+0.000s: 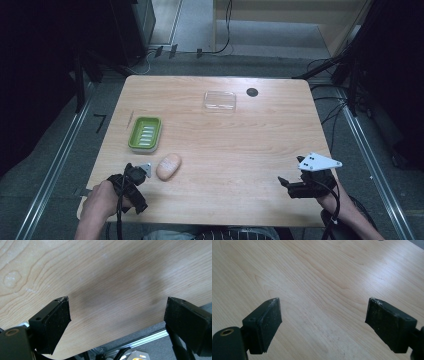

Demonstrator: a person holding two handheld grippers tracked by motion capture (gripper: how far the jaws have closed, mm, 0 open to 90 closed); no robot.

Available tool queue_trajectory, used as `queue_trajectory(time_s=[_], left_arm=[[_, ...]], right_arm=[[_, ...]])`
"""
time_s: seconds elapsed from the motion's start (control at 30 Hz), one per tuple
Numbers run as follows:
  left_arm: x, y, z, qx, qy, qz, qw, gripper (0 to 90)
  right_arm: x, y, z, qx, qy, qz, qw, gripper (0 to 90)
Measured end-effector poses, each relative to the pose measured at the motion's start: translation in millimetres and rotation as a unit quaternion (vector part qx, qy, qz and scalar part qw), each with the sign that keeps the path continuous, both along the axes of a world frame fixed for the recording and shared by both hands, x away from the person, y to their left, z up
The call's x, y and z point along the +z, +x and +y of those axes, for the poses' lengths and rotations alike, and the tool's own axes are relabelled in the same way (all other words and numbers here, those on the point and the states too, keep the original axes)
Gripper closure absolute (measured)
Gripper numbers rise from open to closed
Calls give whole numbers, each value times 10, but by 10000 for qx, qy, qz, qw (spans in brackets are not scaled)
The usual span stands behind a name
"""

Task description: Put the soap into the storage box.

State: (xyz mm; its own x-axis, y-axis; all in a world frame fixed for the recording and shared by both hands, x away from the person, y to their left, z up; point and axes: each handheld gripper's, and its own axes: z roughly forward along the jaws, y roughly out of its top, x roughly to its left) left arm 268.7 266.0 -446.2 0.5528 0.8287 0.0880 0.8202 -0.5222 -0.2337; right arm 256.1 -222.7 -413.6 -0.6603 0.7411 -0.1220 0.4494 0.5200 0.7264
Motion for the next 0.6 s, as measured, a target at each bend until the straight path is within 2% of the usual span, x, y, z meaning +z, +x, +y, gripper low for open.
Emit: queue_trajectory(time_s=[0.3, 0.6], left_arm=[[3, -10, -35, -18, -77, 15, 10000, 72], [52, 13, -93, -91, -247, -32, 9996, 51]], right_arm=[[5, -6, 12, 9, 5, -11, 10000, 134], [8, -8, 26, 8, -26, -3, 10000, 134]])
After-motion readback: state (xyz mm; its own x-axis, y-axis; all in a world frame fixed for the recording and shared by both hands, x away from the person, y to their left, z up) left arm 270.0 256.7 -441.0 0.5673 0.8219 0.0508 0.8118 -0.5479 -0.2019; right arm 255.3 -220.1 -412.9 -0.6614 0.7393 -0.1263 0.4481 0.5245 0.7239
